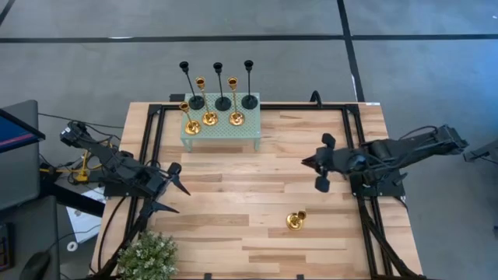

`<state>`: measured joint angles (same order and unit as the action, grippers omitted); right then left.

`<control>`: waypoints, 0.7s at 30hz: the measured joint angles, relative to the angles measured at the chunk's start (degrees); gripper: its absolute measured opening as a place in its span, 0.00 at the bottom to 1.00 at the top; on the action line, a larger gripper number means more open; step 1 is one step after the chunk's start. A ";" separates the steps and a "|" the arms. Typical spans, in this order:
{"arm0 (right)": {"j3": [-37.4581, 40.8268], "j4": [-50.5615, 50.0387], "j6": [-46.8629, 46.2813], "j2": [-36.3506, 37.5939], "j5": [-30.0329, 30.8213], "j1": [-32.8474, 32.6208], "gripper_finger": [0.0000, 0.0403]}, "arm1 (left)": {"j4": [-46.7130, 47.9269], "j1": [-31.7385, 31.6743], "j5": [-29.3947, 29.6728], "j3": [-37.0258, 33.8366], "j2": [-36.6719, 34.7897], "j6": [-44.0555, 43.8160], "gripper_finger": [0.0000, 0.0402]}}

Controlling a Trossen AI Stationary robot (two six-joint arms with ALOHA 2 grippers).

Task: Pick & Place candle stick holders
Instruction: Put the gold candle holder on the shelf

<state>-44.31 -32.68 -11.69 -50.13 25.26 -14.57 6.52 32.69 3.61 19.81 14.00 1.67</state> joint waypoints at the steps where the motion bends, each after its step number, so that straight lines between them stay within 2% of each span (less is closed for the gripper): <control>1: 1.66 0.79 0.00 1.83 -0.38 -0.34 0.05 | 0.00 0.00 -0.01 0.00 0.00 -0.01 0.76; 5: 9.29 5.41 -0.18 9.90 -5.25 -1.67 0.04 | 0.00 0.00 -0.01 0.00 0.00 -0.15 0.76; 11: 18.21 6.30 0.03 18.44 -15.02 -4.14 0.04 | -0.02 0.00 -0.01 0.00 0.00 -0.16 0.76; 21: 26.21 8.33 -6.48 20.13 -14.86 -5.63 0.04 | -0.17 0.00 -0.01 0.00 0.00 -0.17 0.76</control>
<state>-18.10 -24.35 -18.17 -30.00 10.41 -20.20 6.35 32.69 3.60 19.81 14.00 1.50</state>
